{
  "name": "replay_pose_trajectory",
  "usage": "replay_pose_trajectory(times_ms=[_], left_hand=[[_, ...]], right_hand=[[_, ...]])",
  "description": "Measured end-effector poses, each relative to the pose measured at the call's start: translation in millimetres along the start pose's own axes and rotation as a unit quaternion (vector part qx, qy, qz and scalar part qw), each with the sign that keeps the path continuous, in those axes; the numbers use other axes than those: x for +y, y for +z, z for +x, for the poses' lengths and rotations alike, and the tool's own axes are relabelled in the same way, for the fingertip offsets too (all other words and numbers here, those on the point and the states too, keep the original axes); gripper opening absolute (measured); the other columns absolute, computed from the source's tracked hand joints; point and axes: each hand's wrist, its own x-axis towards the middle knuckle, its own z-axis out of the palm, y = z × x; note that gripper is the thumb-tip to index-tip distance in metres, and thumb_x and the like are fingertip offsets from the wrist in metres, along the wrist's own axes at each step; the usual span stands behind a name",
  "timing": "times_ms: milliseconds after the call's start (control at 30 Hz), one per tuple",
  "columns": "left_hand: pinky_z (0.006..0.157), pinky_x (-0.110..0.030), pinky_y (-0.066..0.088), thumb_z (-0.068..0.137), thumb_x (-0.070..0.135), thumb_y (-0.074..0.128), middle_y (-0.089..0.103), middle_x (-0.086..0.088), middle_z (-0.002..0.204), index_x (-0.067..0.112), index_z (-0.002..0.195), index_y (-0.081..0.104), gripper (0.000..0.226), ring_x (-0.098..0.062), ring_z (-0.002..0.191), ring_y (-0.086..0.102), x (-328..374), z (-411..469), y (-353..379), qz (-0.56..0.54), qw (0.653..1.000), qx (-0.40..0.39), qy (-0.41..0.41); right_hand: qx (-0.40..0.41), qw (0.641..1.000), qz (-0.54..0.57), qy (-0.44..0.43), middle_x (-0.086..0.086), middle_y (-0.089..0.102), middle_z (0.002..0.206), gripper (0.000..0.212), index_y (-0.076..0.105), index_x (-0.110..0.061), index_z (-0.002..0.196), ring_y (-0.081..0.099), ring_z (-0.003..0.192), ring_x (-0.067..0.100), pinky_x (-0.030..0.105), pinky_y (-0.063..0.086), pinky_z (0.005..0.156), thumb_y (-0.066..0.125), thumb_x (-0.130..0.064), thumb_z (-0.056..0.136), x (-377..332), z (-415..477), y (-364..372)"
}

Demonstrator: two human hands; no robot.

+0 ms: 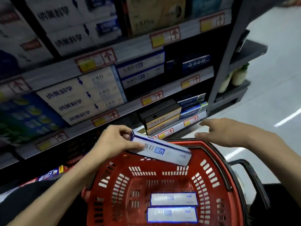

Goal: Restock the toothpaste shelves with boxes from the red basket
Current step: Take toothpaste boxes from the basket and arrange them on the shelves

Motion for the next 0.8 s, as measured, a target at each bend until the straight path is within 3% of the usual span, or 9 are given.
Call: replay_pose_trajectory(times_ms=[100,167,300,400,467,633,700,800], left_hand=[[0.081,-0.042,0.064,0.057,0.028,0.098,0.08,-0.009,0.085,0.01,0.092,0.079,0.044,-0.03,0.087,0.078,10,-5,-8,-0.187,0.981,0.047,0.014],[0.089,-0.045,0.062,0.06,0.024,0.096,0.08,-0.01,0.09,0.008,0.096,0.079,0.043,-0.029,0.09,0.078,16,-2,-4,-0.26,0.963,0.068,0.023],[0.099,-0.052,0.055,0.056,0.032,0.095,0.08,-0.011,0.101,0.01,0.106,0.076,0.058,-0.031,0.099,0.076,17,5,-4,-0.361,0.929,0.086,0.012],[0.099,-0.05,0.056,0.06,0.034,0.092,0.079,-0.011,0.104,0.009,0.112,0.075,0.06,-0.03,0.1,0.076,20,7,-6,-0.383,0.921,0.076,0.014],[0.096,-0.047,0.057,0.063,0.033,0.089,0.079,-0.01,0.104,0.01,0.111,0.075,0.055,-0.028,0.099,0.077,24,7,-7,-0.387,0.918,0.082,0.017],[0.08,-0.03,0.062,0.081,0.027,0.082,0.08,0.001,0.1,0.021,0.112,0.077,0.032,-0.018,0.095,0.077,31,11,-9,-0.357,0.924,0.121,0.063],[0.091,-0.033,0.059,0.086,0.032,0.079,0.079,0.008,0.107,0.027,0.12,0.074,0.035,-0.012,0.103,0.074,31,17,-8,-0.319,0.935,0.133,0.084],[0.105,-0.037,0.052,0.086,0.049,0.074,0.074,0.016,0.12,0.035,0.141,0.059,0.059,-0.002,0.116,0.066,26,28,-2,-0.237,0.95,0.179,0.097]], right_hand=[[0.026,0.984,0.174,-0.033,-0.01,0.066,0.121,0.061,0.045,-0.031,0.149,0.063,0.103,0.006,0.019,0.047,0.081,0.064,-0.053,0.095,7,4,-8],[0.068,0.947,0.309,-0.056,-0.015,0.066,0.114,0.065,0.046,-0.035,0.148,0.067,0.099,0.006,0.022,0.054,0.084,0.074,-0.043,0.09,4,11,-9],[0.163,0.849,0.501,-0.038,0.005,0.069,0.122,0.077,0.041,-0.025,0.153,0.071,0.103,0.015,0.024,0.058,0.08,0.08,-0.023,0.087,-2,23,-14],[0.193,0.82,0.537,-0.038,0.005,0.076,0.112,0.04,0.064,-0.017,0.128,0.075,0.097,0.015,0.03,0.059,0.086,0.077,-0.021,0.09,-5,31,-18],[0.219,0.808,0.545,-0.045,0.001,0.079,0.104,0.024,0.07,-0.018,0.114,0.075,0.095,0.014,0.033,0.059,0.09,0.076,-0.019,0.091,-9,35,-17],[0.28,0.799,0.53,-0.049,-0.002,0.079,0.1,0.017,0.075,-0.023,0.106,0.074,0.098,0.016,0.038,0.059,0.092,0.077,-0.017,0.09,-16,51,-14],[0.29,0.8,0.522,-0.053,-0.005,0.079,0.101,0.019,0.076,-0.023,0.11,0.073,0.1,0.013,0.037,0.058,0.092,0.077,-0.019,0.091,-17,57,-12],[0.317,0.807,0.495,-0.065,-0.012,0.079,0.1,0.021,0.077,-0.024,0.113,0.073,0.097,0.005,0.037,0.058,0.093,0.075,-0.023,0.092,-22,61,-6]])
